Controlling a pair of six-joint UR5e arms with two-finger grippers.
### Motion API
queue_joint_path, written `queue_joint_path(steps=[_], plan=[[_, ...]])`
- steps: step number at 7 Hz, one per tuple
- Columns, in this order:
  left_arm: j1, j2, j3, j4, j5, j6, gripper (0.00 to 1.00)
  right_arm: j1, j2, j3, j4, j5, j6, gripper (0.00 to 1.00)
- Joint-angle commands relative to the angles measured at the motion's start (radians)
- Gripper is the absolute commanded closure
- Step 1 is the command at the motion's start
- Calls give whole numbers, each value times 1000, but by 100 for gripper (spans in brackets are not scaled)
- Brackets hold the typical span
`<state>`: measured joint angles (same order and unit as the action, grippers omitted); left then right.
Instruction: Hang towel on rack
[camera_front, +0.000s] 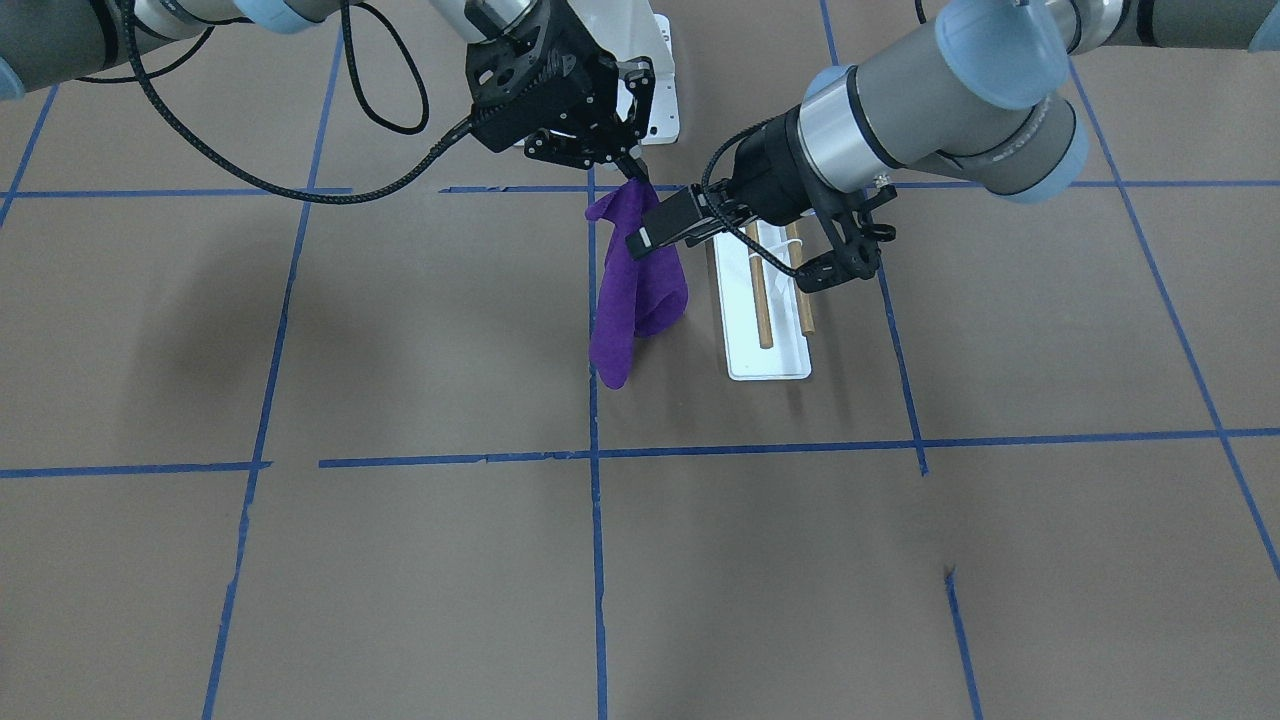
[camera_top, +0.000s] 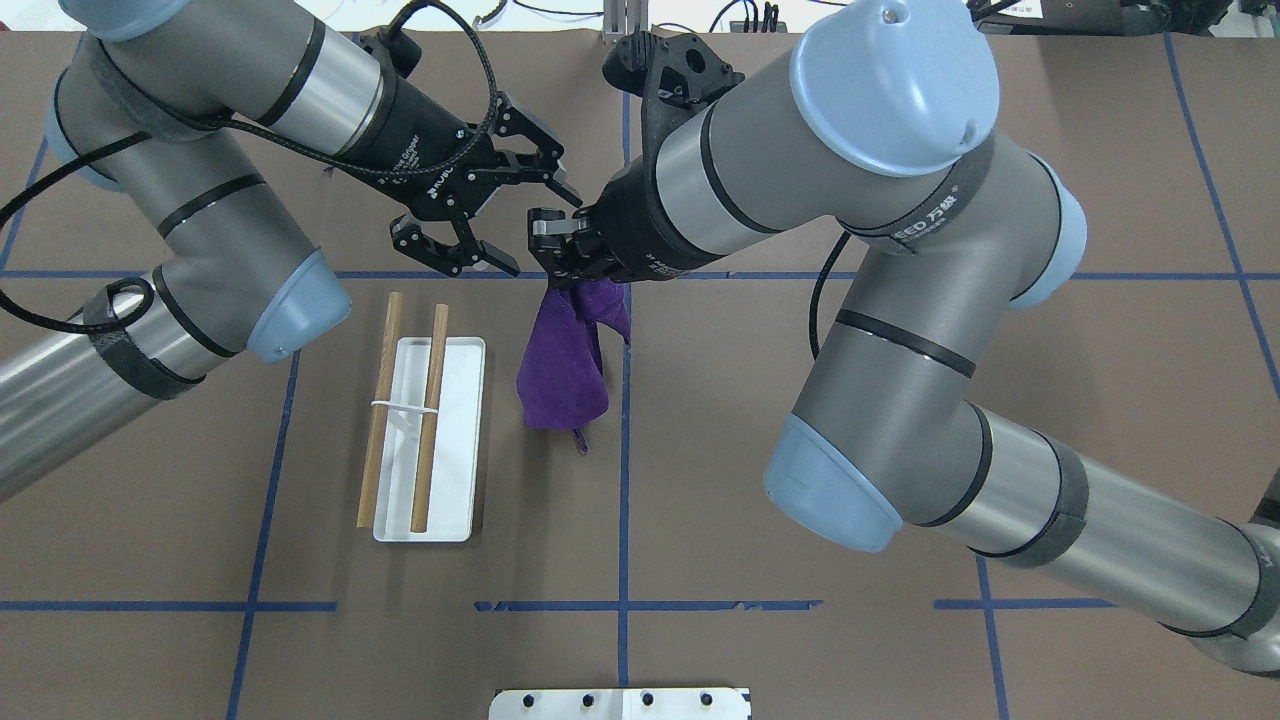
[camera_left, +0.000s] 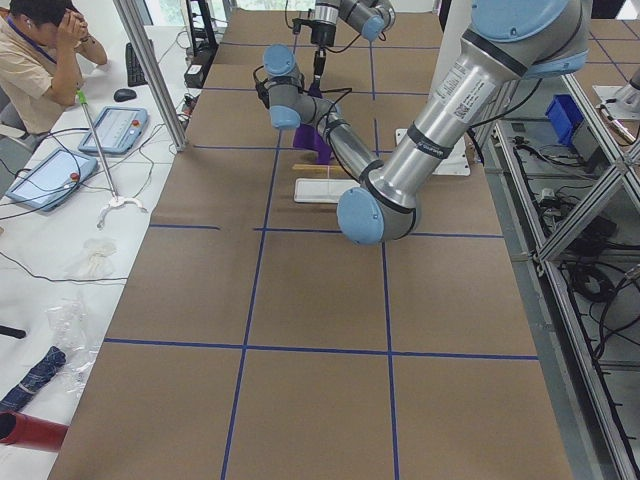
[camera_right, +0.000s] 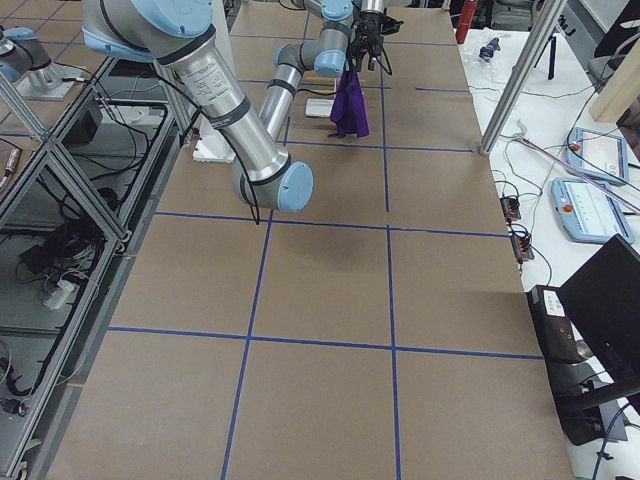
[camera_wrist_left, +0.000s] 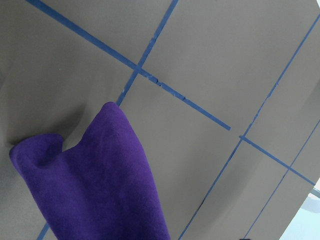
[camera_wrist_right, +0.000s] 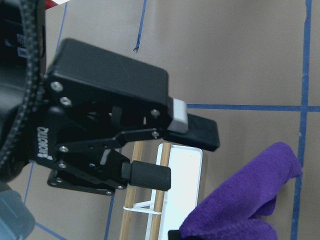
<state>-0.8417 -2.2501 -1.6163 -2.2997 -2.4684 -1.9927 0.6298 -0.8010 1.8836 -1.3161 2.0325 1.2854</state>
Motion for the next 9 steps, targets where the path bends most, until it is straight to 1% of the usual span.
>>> queue_joint_path(steps=[1,2,4,5,6,7,8,9], plan=[[35,-3,1,0,8,0,18,-1,-1,3,0,-1,-14,100],[35,-2,0,0,8,0,31,-1,-1,2,0,-2,-18,100],[50,6,-11,0,13,0,72,1,-1,2,0,-2,-21,100],[53,9,-13,0,13,2,96,1,-3,2,0,0,-30,100],[53,9,-14,0,14,2,100,1,-3,2,0,0,-31,100],[53,9,-16,0,14,2,100,1,-6,2,0,-1,-31,100],[53,9,-16,0,13,2,100,1,-21,15,0,-3,-29,91],[52,10,-22,0,13,2,100,2,-47,43,0,-5,-24,1]])
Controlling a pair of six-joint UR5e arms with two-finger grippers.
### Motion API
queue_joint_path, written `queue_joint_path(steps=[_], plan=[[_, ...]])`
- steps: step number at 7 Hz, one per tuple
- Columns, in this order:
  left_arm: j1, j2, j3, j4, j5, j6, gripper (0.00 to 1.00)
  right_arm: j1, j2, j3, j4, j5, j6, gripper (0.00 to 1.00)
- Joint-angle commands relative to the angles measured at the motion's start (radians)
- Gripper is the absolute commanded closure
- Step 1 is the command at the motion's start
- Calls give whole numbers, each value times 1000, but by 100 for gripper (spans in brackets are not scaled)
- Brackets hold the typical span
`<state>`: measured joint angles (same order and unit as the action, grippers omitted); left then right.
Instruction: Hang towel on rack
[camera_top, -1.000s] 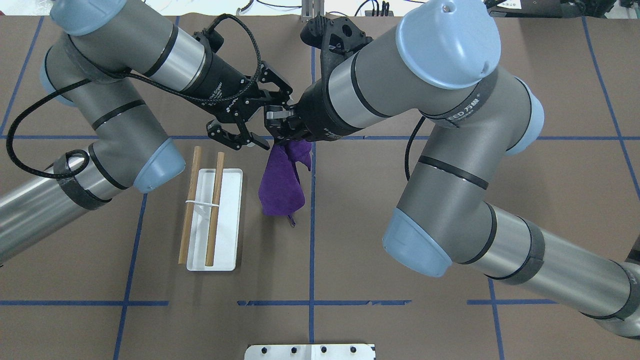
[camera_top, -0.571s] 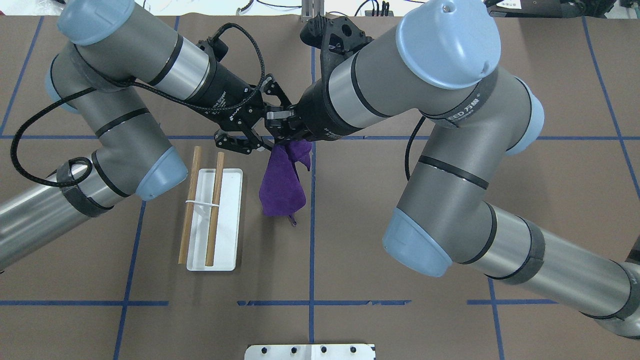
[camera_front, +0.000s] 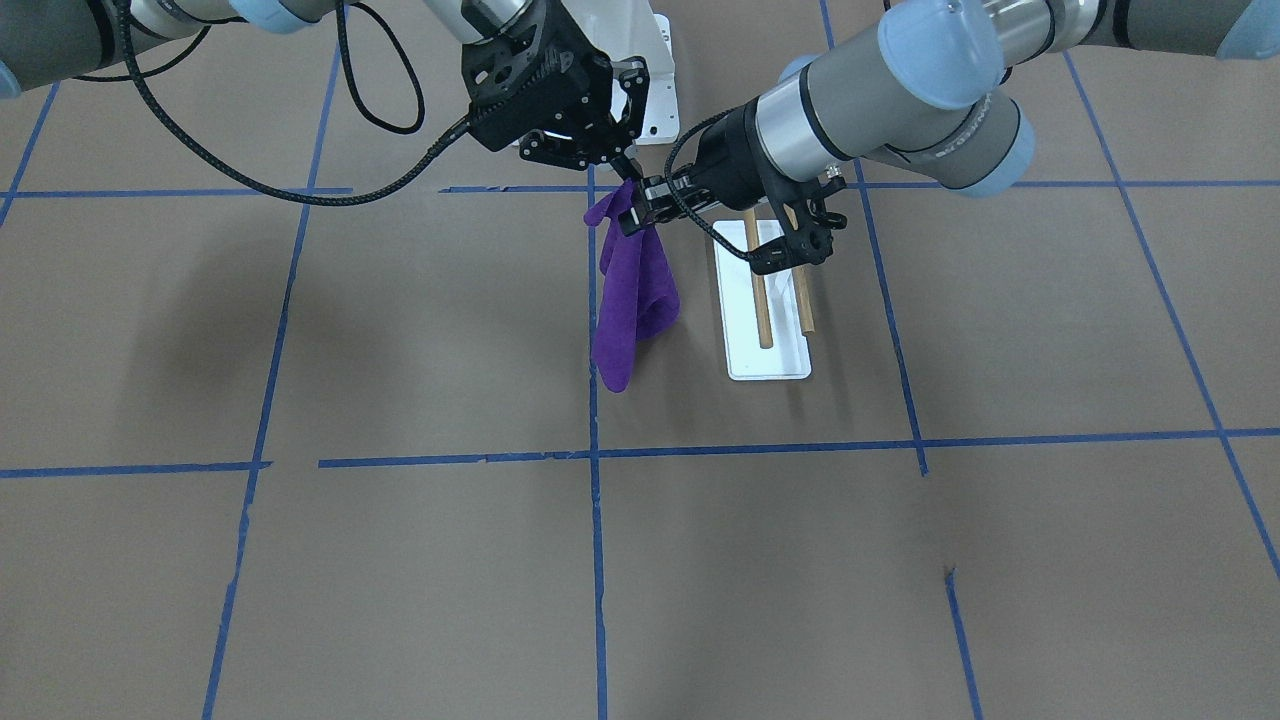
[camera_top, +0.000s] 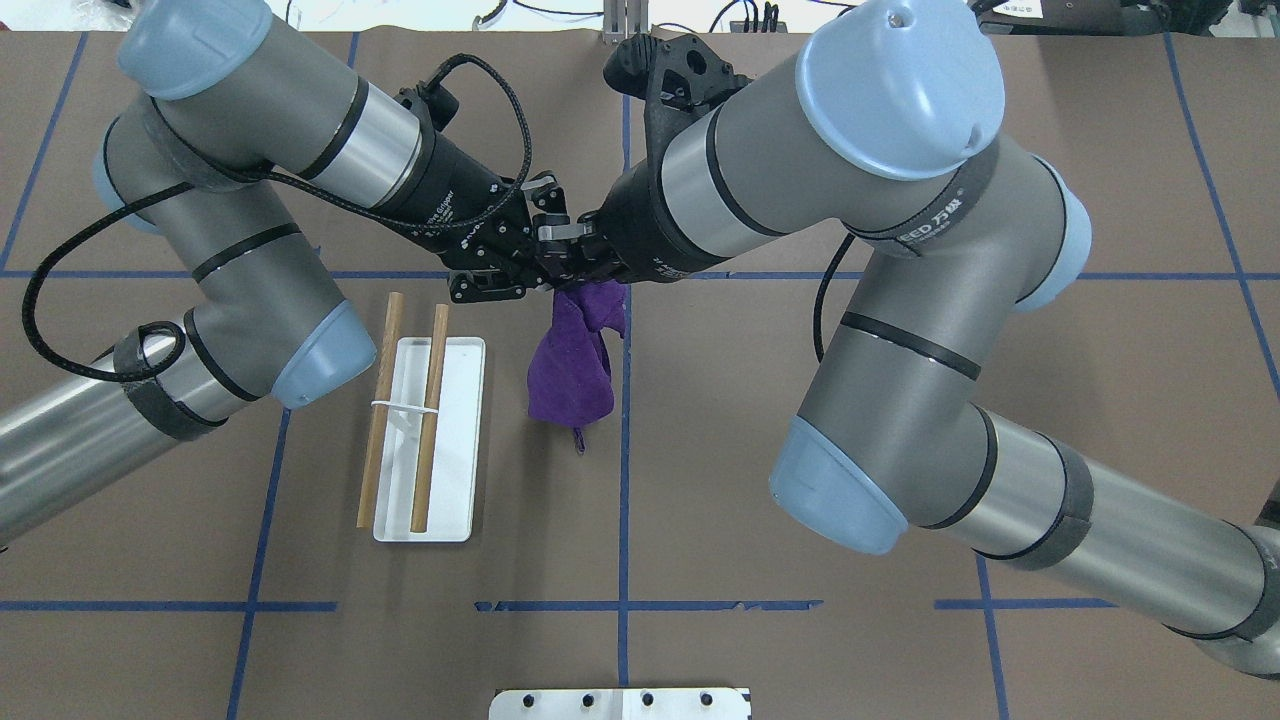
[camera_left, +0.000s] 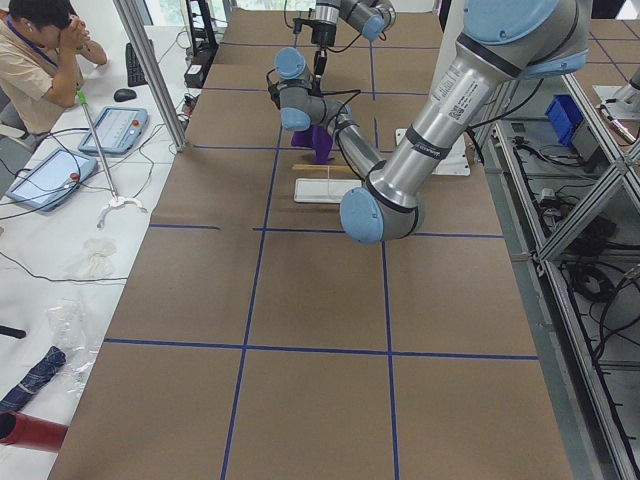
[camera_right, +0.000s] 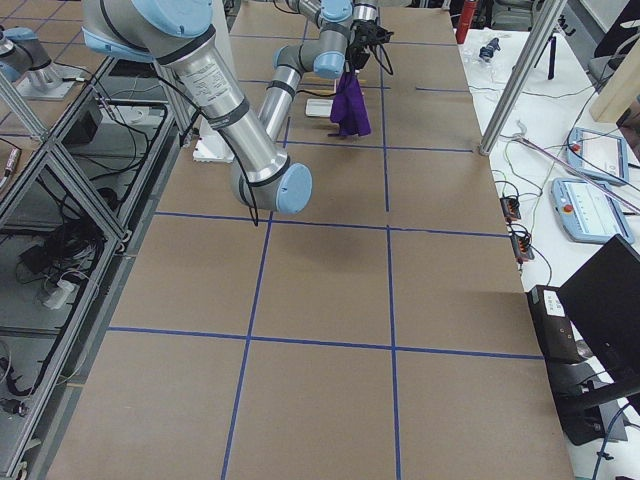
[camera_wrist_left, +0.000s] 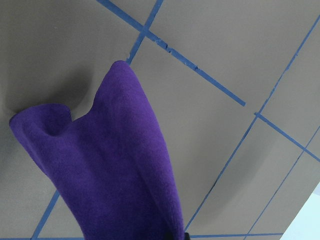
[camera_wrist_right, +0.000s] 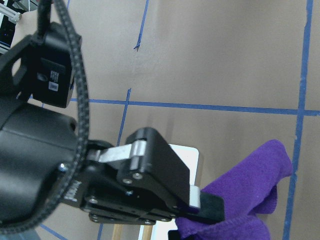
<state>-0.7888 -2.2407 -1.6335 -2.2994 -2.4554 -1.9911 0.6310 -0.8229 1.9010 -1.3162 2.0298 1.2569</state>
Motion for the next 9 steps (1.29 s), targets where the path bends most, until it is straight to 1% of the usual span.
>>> queue_joint_path(steps=[1,2,3,4,5,7,8,9], plan=[[-3,3,-6,0,0,0,100,7,-91,96,-2,-2,4,0],[-6,31,-44,0,0,44,100,41,-187,196,-2,33,3,0],[-12,143,-149,0,-13,164,100,129,-288,251,2,149,3,0],[-47,203,-213,-2,-45,307,100,204,-353,257,6,218,1,0],[-106,264,-216,-5,-139,538,100,231,-384,254,6,219,1,0],[-196,413,-201,-9,-165,961,100,266,-430,227,6,204,-2,0],[-208,487,-197,-9,-163,1071,100,288,-449,221,5,204,-2,0],[-225,519,-181,-9,-165,1177,100,295,-461,211,5,202,-14,0]])
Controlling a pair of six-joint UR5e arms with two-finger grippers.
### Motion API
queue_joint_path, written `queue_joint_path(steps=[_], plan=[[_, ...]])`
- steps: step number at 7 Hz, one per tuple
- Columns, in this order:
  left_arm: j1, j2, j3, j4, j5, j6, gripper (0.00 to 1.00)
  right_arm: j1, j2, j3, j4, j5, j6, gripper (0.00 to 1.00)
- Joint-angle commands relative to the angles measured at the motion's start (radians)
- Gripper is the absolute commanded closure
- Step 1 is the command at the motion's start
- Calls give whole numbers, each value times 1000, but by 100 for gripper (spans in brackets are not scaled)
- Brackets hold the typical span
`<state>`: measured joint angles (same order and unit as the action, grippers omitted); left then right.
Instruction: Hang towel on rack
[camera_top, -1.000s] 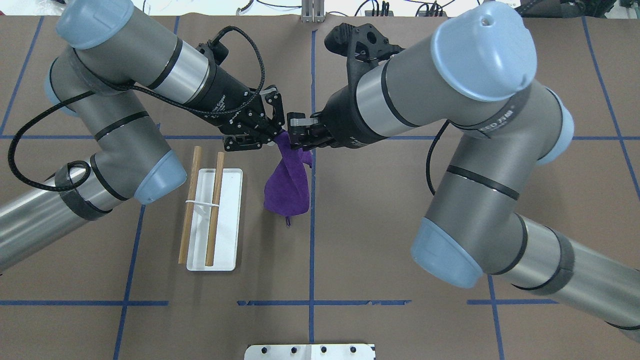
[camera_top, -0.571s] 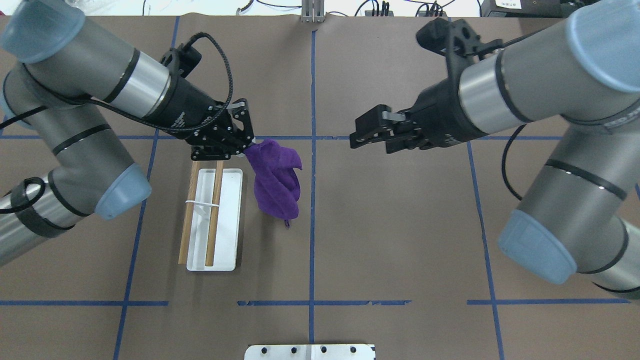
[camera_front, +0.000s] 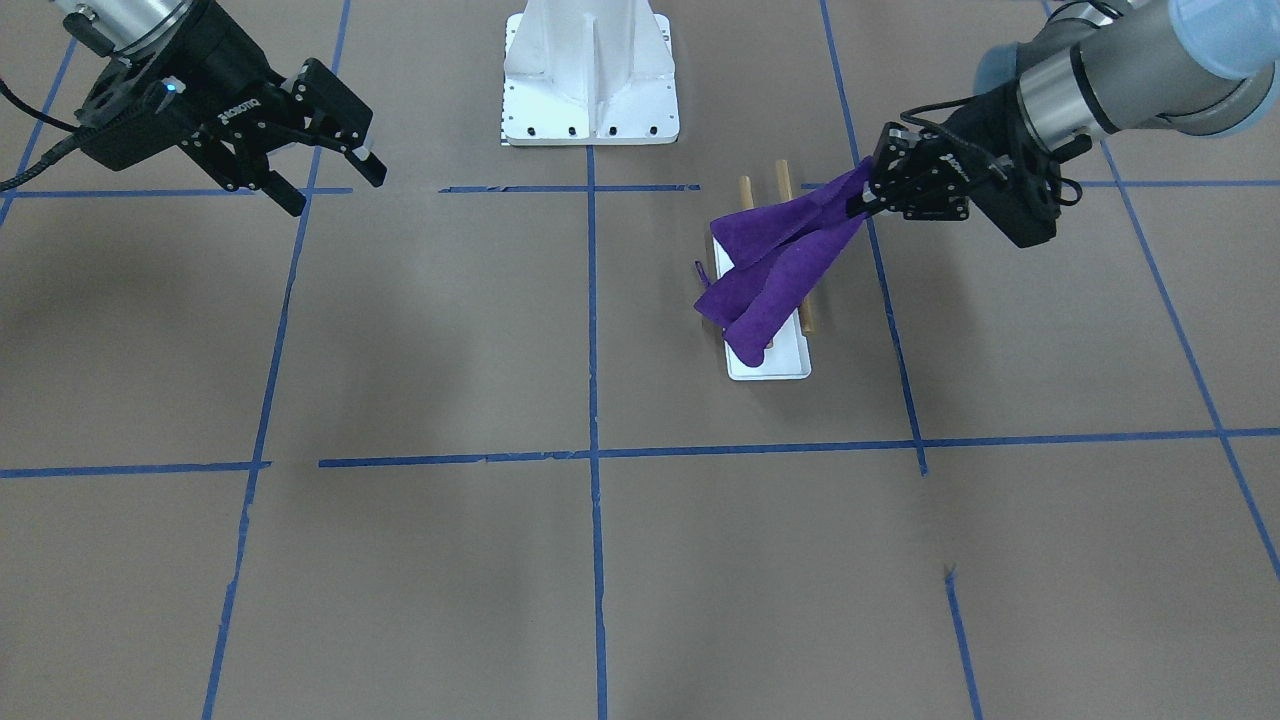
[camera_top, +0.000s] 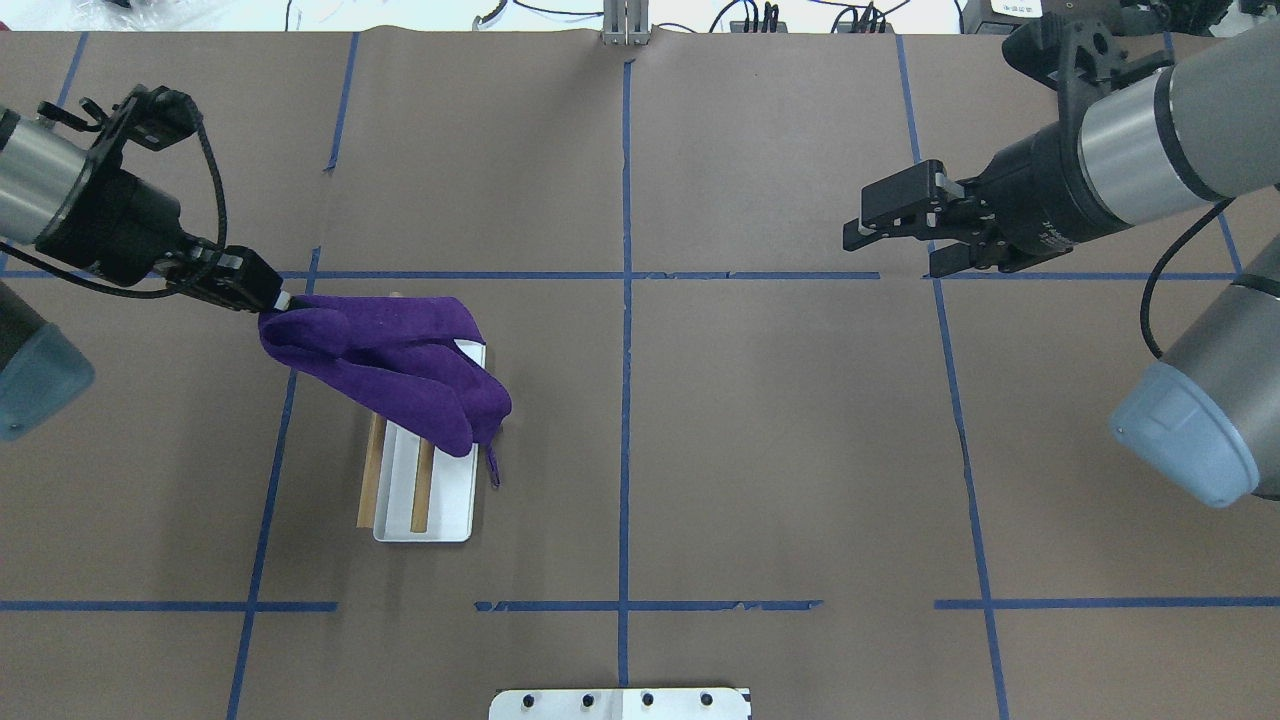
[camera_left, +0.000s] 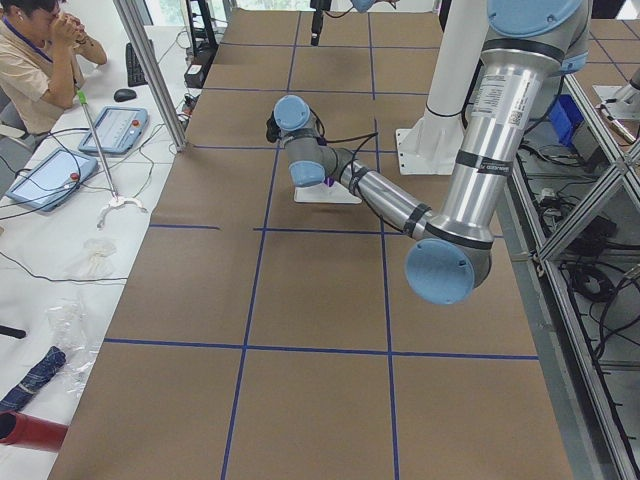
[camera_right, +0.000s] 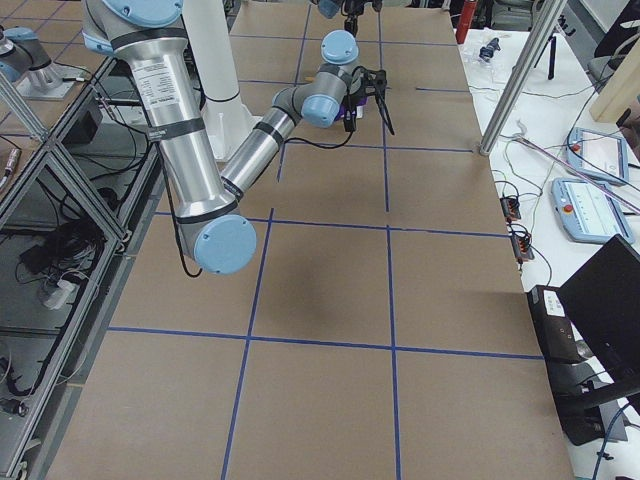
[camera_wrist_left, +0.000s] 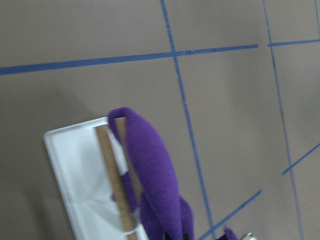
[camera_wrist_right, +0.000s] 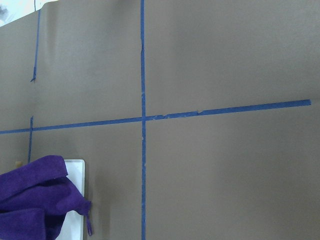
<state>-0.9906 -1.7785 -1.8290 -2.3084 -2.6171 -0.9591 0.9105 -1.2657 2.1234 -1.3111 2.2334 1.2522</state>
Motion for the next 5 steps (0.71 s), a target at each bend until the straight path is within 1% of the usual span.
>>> queue_joint_path(steps=[1,2,3,4,5], plan=[[-17,83,22,1,6,152,100,18,-21,-17,0,-6,-11,0],[-19,85,43,0,8,154,100,22,-26,-19,1,-11,-11,0],[-17,93,47,-2,21,148,2,21,-32,-19,3,-12,-11,0],[-19,106,57,-2,70,149,0,22,-38,-19,1,-20,-11,0],[-20,117,79,0,95,158,0,50,-91,-16,-4,-34,-11,0]])
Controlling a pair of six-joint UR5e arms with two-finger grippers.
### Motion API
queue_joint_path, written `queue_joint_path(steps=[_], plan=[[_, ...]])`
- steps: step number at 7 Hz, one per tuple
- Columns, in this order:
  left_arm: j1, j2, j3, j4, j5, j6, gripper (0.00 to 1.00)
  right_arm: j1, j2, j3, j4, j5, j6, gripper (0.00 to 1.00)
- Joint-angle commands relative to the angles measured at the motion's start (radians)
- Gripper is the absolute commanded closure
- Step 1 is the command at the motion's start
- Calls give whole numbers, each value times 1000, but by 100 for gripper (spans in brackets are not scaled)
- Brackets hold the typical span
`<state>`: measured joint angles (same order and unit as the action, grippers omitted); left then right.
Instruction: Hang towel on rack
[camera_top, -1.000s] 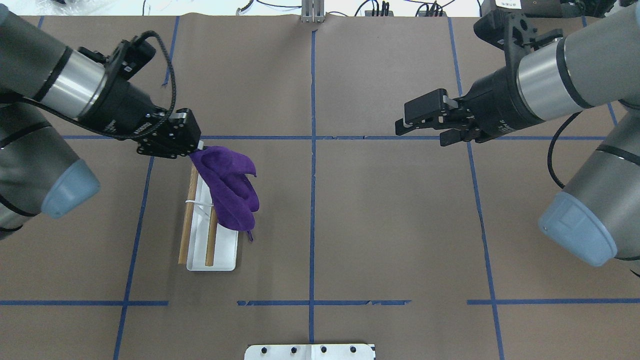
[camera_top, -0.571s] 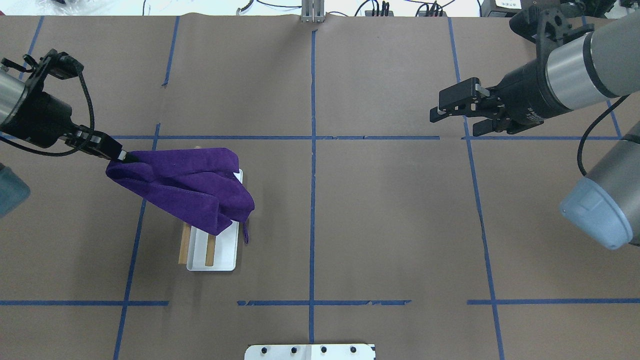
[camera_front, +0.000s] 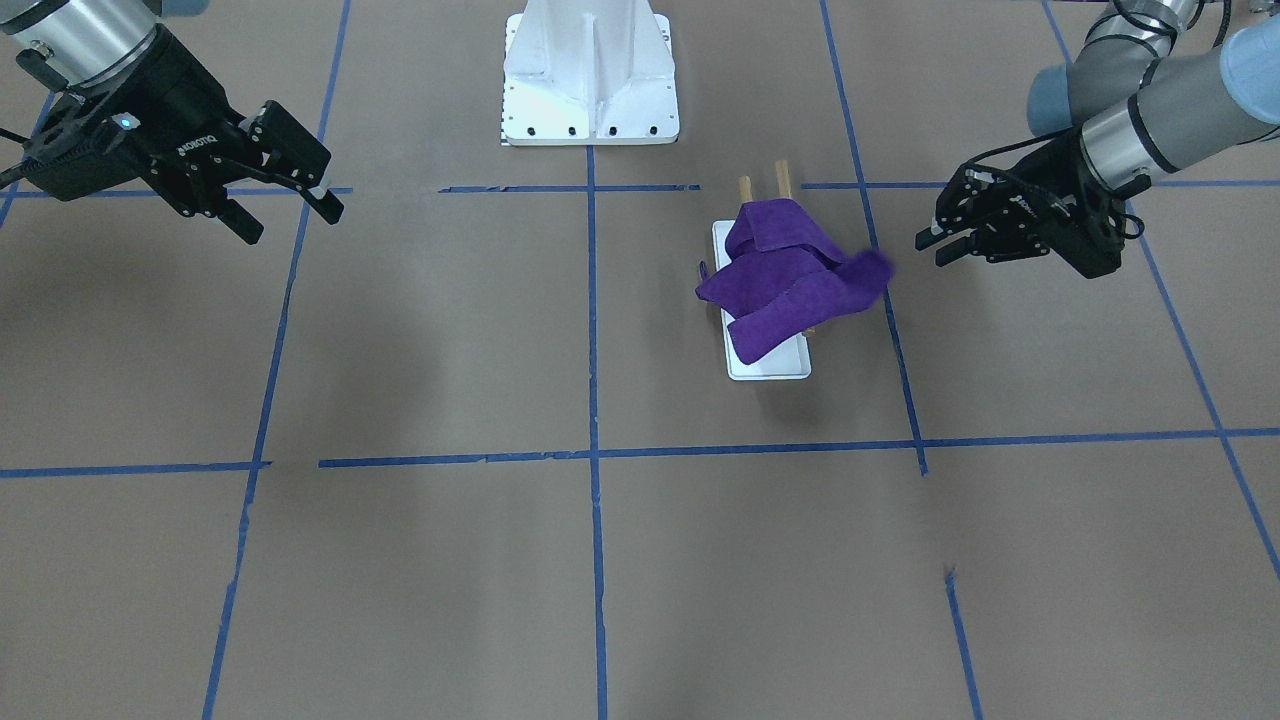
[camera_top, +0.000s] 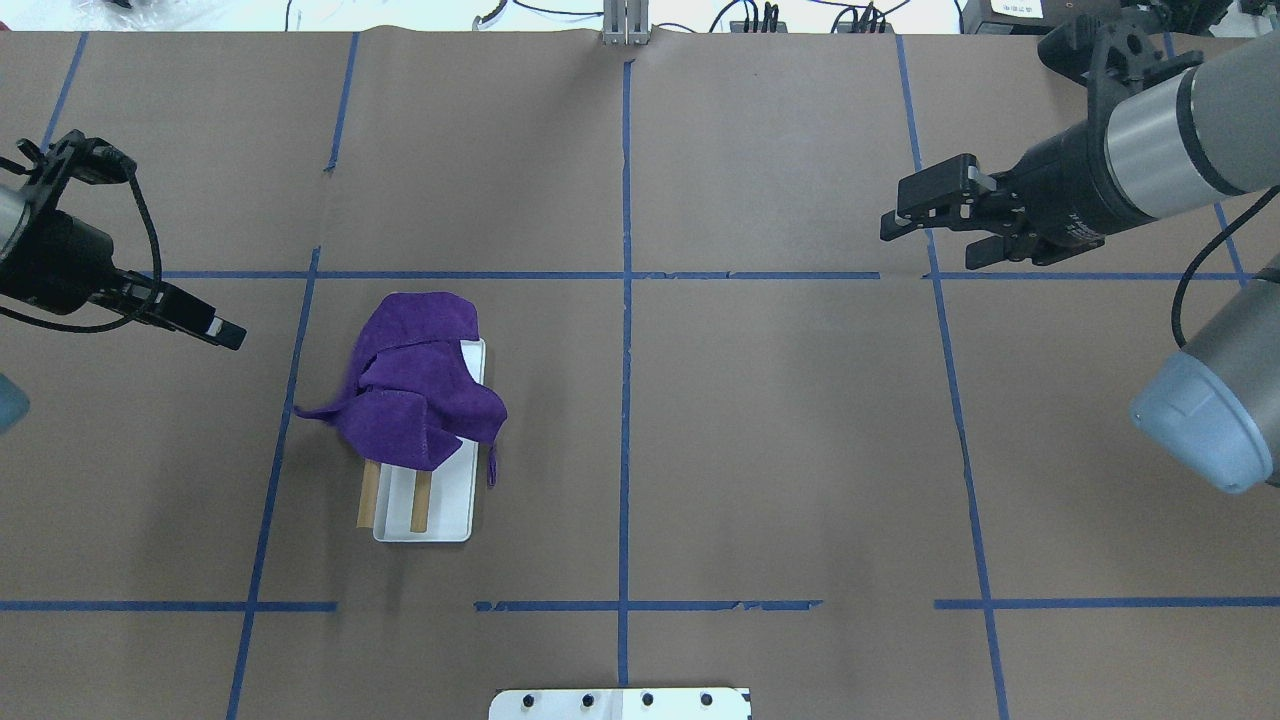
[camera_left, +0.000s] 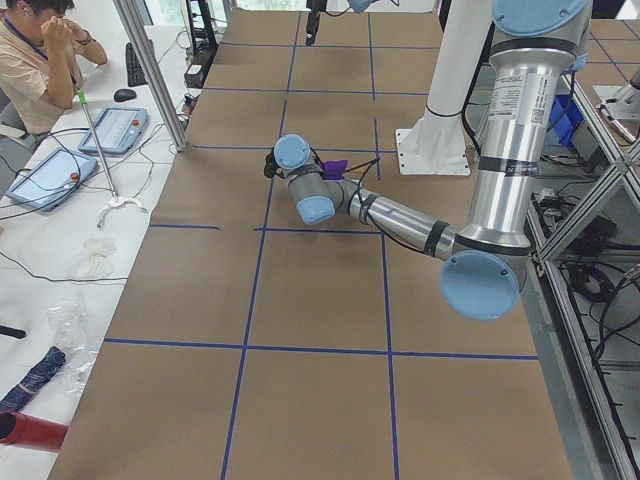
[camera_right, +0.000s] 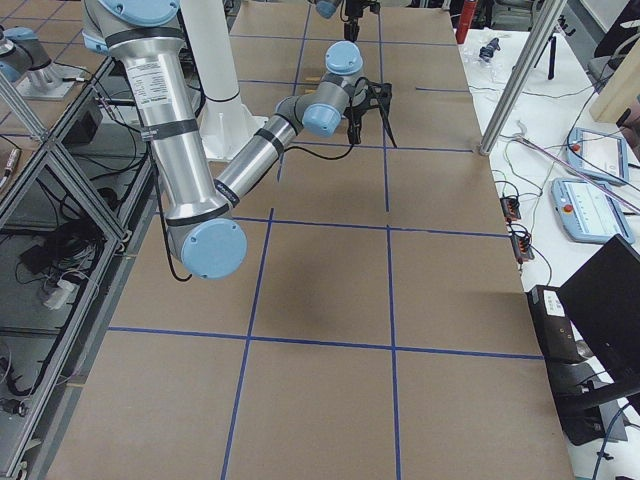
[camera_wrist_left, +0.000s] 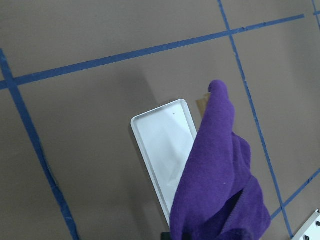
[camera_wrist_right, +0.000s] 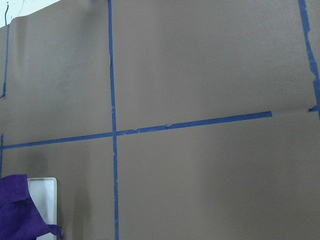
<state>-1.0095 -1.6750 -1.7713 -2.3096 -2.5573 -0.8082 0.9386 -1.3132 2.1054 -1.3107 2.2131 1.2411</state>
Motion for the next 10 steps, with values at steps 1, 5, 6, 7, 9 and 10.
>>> queue_joint_path(steps=[1,5,6,7,9,10], plan=[[-64,21,67,4,73,59,0,67,-131,-21,-1,-13,-18,0],[-326,73,255,15,124,519,0,452,-259,-397,-8,100,-755,0],[-371,83,259,66,124,556,0,501,-268,-471,-10,105,-882,0],[-420,83,257,155,149,601,0,526,-294,-523,-30,102,-1004,0],[-484,68,250,423,193,746,0,574,-243,-548,-305,82,-1342,0],[-500,39,231,553,183,767,0,578,-215,-550,-376,74,-1400,0]])
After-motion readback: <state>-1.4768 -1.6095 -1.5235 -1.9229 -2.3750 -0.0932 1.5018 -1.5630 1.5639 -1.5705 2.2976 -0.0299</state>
